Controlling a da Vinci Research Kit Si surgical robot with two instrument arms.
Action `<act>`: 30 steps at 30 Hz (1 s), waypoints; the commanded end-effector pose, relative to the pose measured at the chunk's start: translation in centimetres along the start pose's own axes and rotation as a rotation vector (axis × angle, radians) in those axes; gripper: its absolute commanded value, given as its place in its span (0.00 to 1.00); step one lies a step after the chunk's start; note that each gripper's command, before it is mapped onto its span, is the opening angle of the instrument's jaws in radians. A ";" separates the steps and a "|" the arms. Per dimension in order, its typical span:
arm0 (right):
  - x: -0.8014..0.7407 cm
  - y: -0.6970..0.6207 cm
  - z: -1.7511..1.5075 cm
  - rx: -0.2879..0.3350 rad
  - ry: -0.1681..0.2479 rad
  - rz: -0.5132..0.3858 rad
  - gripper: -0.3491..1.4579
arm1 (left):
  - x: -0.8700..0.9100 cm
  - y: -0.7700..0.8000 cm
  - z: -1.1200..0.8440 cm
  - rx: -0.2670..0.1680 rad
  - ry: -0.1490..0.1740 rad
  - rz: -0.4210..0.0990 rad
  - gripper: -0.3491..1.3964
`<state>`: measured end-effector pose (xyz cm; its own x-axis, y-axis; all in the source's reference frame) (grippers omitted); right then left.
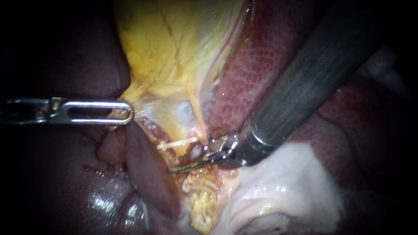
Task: Go back from the cut left tube
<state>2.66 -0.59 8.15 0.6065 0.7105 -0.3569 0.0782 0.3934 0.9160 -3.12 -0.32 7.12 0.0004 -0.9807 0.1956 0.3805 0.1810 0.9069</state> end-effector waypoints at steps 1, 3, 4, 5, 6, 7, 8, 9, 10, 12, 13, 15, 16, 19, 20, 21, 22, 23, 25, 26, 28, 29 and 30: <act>0.00 0.01 0.00 -0.001 -0.001 0.000 0.00 | 0.00 0.00 0.00 0.000 0.000 0.000 0.00; 0.00 0.02 0.00 -0.002 -0.001 0.001 0.00 | 0.00 0.00 0.00 0.000 0.000 0.000 0.00; 0.00 0.02 0.00 -0.001 -0.001 0.001 0.00 | 0.00 0.00 0.00 0.000 0.000 0.000 0.00; 0.01 0.02 0.00 -0.002 -0.001 0.001 0.00 | 0.00 0.00 0.00 0.000 0.000 0.000 0.00; 0.01 0.02 0.00 -0.001 -0.001 0.001 0.00 | 0.00 0.00 0.00 0.000 0.000 0.000 0.00; 0.01 0.01 0.00 -0.001 -0.001 0.001 0.00 | 0.00 0.00 0.00 0.000 0.000 0.000 0.00; 0.01 0.01 0.00 -0.001 -0.001 0.001 0.00 | 0.00 0.00 0.00 0.000 0.000 0.000 0.00; 0.01 0.01 0.00 0.001 0.001 0.001 0.00 | 0.00 0.00 0.00 0.000 0.000 0.000 0.00; 0.01 0.01 0.00 0.001 0.001 0.001 0.00 | 0.00 0.00 0.00 0.000 0.000 0.000 0.00; 0.01 0.00 0.00 0.001 0.001 0.001 0.00 | 0.00 0.00 0.00 0.000 0.000 0.000 0.00; 0.01 -0.01 0.00 0.002 0.001 0.000 0.00 | 0.00 0.01 0.00 0.000 0.000 0.000 0.00; 0.00 -0.04 0.01 0.004 0.002 0.000 0.00 | 0.00 0.01 0.00 0.000 0.000 0.000 0.00; 0.00 -0.06 0.01 0.005 0.002 0.000 0.00 | 0.00 0.01 0.00 -0.002 -0.002 0.000 0.00; 0.01 -0.13 0.03 -0.004 0.033 0.007 0.37 | 0.00 0.02 0.00 -0.002 -0.002 0.000 0.00; 0.02 -0.14 0.04 -0.006 0.051 -0.004 0.48 | 0.00 0.02 0.00 -0.002 -0.002 0.000 0.00; 0.03 -0.15 0.04 -0.012 0.064 -0.020 0.61 | 0.00 0.02 0.00 -0.002 -0.002 0.000 0.00; 0.04 -0.15 0.05 -0.023 0.082 -0.030 0.71 | 0.00 0.02 0.00 -0.002 -0.002 0.000 0.00; 0.05 -0.14 0.06 -0.034 0.090 -0.040 0.77 | 0.00 0.02 0.00 -0.002 -0.002 0.000 0.00; 0.05 -0.12 0.06 -0.040 0.095 -0.050 0.79 | 0.00 0.02 0.00 -0.002 -0.002 0.000 0.00; 0.05 -0.12 0.06 -0.042 0.097 -0.049 0.80 | 0.00 0.02 0.00 -0.002 -0.002 0.000 0.00; 0.05 -0.12 0.06 -0.046 0.100 -0.052 0.81 | 0.00 0.02 0.00 -0.002 -0.002 0.000 0.00; 0.05 -0.12 0.06 -0.049 0.102 -0.050 0.81 | 0.00 0.02 0.00 -0.002 -0.002 0.000 0.00; 0.05 -0.12 0.06 -0.052 0.104 -0.049 0.81 | 0.00 0.02 0.00 -0.002 -0.002 0.000 0.00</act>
<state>2.72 -0.64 8.03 0.5172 0.7456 -0.4202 0.0626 0.4567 0.8874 -3.11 -0.31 7.14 -0.0011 -0.9806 0.1959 0.3823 0.1806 0.9062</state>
